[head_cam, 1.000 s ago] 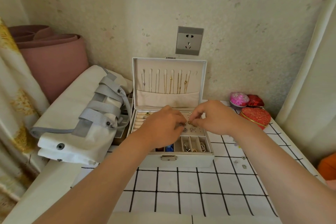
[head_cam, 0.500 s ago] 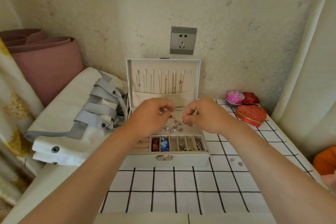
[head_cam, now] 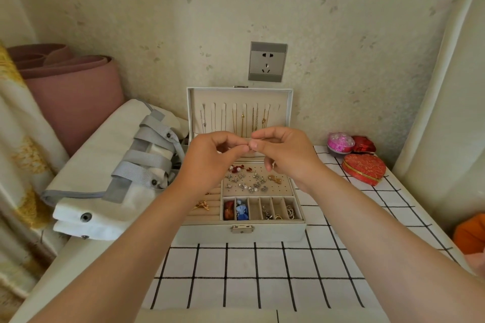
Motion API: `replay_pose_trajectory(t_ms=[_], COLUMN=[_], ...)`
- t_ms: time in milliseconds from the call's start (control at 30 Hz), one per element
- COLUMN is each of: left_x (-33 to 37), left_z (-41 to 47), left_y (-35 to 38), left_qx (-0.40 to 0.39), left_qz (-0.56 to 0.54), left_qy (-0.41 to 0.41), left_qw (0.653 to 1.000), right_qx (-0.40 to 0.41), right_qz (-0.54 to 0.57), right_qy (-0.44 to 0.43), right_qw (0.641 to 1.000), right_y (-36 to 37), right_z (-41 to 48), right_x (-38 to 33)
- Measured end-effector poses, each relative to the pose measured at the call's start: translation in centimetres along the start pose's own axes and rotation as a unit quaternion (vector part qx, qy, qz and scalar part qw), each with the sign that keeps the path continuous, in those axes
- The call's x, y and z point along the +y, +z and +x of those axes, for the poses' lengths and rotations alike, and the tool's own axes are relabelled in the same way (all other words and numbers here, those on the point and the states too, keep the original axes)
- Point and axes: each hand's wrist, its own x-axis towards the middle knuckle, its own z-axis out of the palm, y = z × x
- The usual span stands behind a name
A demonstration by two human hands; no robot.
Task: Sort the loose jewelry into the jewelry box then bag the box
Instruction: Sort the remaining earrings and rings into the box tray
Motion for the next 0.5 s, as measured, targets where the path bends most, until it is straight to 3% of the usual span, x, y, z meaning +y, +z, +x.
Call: replay_pose_trajectory(t_ms=[267,500], left_x=[0.00,0.06], left_z=[-0.05,0.01], left_y=[0.12,-0.03], left_qx=[0.054,0.016], left_qz=[-0.001,-0.054], left_qy=[-0.011,-0.031], left_qw=[0.998,0.998], right_qx=[-0.018,-0.044], right_qz=[0.034,0.057], right_qy=[-0.007,-0.003], right_qw=[0.999,0.997], right_y=[1.18,0.62], right_z=[-0.21,0.06], right_x=[-0.01,0.12])
